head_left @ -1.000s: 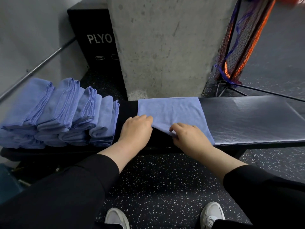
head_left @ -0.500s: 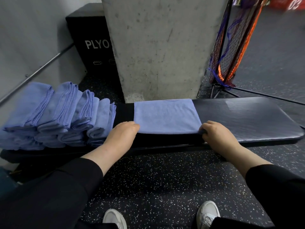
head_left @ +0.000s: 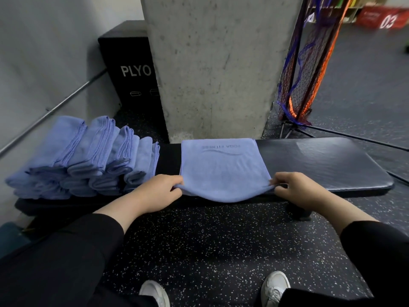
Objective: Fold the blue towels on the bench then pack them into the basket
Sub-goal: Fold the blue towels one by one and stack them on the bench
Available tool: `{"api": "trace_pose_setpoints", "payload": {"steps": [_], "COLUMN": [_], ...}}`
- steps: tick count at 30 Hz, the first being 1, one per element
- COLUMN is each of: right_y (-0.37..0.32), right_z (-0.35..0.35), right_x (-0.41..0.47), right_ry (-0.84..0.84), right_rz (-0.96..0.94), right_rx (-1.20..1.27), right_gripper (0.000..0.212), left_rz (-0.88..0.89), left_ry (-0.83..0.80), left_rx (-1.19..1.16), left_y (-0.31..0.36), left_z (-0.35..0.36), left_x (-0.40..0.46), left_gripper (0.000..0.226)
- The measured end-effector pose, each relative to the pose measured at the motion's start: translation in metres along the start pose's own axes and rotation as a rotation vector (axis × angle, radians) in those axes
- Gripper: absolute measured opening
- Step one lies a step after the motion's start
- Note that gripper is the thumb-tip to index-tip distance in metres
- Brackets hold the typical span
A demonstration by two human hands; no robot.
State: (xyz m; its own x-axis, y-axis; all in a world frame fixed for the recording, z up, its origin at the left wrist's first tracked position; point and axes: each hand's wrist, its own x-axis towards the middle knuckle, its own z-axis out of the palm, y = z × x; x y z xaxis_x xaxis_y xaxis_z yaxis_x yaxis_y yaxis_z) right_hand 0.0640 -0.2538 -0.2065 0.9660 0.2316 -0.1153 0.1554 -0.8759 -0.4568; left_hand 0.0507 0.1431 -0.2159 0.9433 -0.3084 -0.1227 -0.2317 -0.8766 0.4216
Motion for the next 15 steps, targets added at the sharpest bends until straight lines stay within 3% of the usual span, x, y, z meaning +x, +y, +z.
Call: {"api": "trace_pose_setpoints", "payload": {"steps": [9,12,15], "right_y": [-0.017,-0.02,-0.021], "right_z": [-0.009,-0.006,-0.002], "right_x": [0.01,0.03,0.057], "right_ry": [0.141,0.246,0.34], "right_rz": [0.107,0.147,0.18], "right_rx": [0.425,0.513,0.518], "right_gripper": [0.019,0.018,0.011], "left_rz": [-0.273,-0.324,-0.337], "left_ry": [-0.008,0.131,0.289], "left_rx": [-0.577,-0.532,-0.311], "left_y": [0.018,0.017,0.014], "left_z": [-0.013,-0.014,-0.017], "left_x": [0.005,0.022,0.045], "left_gripper": [0.017,0.017,0.013]}}
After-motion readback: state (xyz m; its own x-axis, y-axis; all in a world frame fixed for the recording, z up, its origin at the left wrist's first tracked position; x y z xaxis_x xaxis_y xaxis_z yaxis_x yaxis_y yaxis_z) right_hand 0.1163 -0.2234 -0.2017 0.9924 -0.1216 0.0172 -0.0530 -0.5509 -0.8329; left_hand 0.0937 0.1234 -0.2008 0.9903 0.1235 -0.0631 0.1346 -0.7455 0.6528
